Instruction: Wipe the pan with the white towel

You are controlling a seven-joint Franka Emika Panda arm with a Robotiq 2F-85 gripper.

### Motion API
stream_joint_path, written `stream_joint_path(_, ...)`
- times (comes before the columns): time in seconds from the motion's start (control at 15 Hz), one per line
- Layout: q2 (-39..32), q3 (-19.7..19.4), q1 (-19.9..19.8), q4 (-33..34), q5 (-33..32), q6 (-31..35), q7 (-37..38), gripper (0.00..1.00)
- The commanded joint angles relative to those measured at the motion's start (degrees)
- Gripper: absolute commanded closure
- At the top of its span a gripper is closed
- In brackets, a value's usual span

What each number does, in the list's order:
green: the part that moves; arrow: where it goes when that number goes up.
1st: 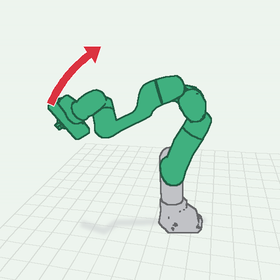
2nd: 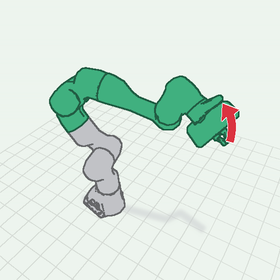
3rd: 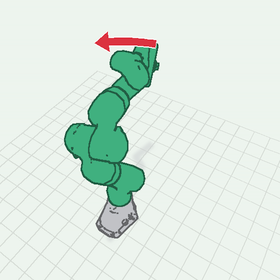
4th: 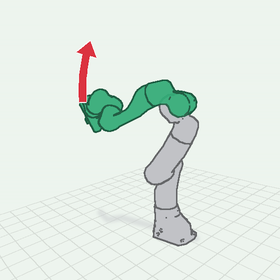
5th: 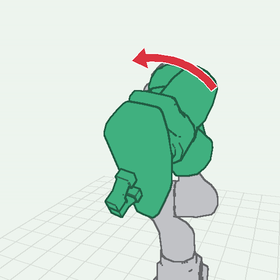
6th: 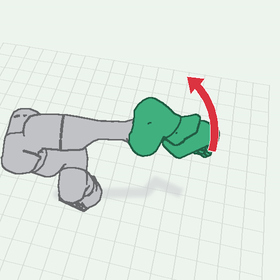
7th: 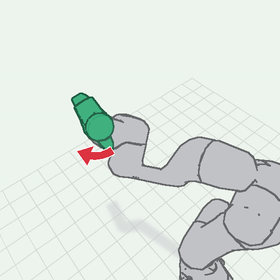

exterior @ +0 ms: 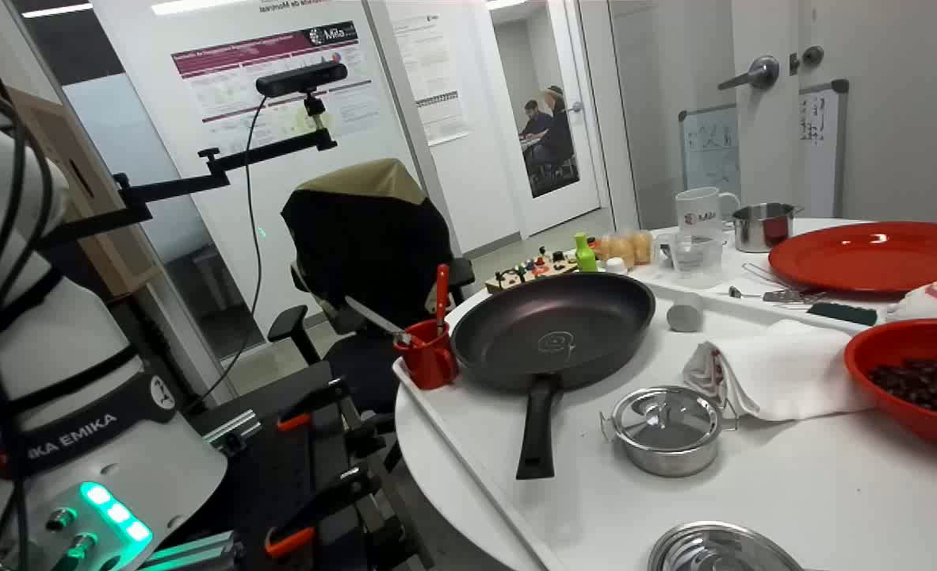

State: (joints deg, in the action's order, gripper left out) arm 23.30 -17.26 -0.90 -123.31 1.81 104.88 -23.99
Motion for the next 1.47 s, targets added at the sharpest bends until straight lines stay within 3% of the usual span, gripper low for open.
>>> stream_joint_path(0.0, -0.24, 1.3, -1.59, 0.13, 0.61, -0.13, -0.51, 0.0)
stream_joint_path(0.73, -0.37, 1.33, -1.61, 0.31, 1.07, 0.69, -0.31, 0.0)
stream_joint_path(1.4, -14.54, 0.4, -2.71, 10.29, 11.28, 13.38, 1.62, 0.0)
